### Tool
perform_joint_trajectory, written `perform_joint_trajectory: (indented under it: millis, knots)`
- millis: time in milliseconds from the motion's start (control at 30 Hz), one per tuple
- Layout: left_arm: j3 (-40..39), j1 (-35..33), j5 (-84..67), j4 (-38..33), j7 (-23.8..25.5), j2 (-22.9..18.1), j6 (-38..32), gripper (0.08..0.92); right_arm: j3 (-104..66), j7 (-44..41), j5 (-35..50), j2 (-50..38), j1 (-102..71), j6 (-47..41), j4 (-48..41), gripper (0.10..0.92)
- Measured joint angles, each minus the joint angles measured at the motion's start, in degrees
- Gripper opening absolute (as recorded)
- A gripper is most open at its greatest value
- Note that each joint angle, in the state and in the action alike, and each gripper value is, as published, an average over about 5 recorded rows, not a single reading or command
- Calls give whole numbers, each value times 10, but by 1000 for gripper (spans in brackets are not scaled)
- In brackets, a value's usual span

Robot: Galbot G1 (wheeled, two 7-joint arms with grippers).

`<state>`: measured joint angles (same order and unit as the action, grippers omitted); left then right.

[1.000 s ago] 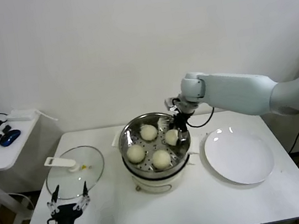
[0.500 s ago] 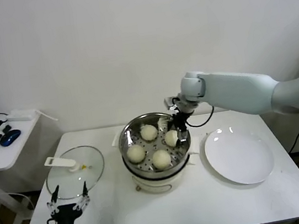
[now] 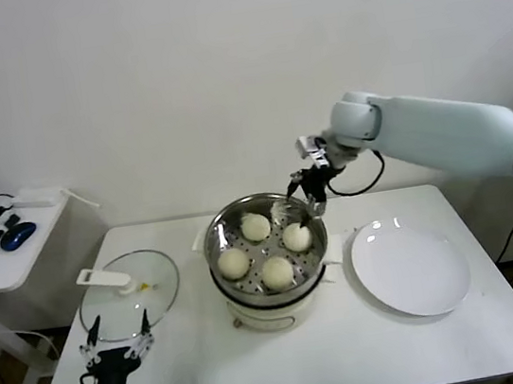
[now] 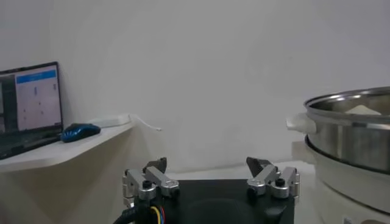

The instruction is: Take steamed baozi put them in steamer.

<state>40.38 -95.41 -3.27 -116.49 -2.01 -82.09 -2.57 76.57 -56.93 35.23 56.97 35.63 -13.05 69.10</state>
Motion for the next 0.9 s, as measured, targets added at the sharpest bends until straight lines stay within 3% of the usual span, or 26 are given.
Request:
perform_joint_trajectory:
  millis: [300, 600, 900]
  knots:
    - [-8, -1, 6, -8, 0, -6, -1, 823, -137, 77, -7, -106, -85, 16, 65, 823]
    - [-9, 0, 14, -13, 1, -11, -2, 823, -363, 197, -28, -214, -299, 35, 159, 823]
    - [-8, -3, 19, -13, 3, -18, -7, 823, -659, 305, -64, -214, -599, 71, 235, 823]
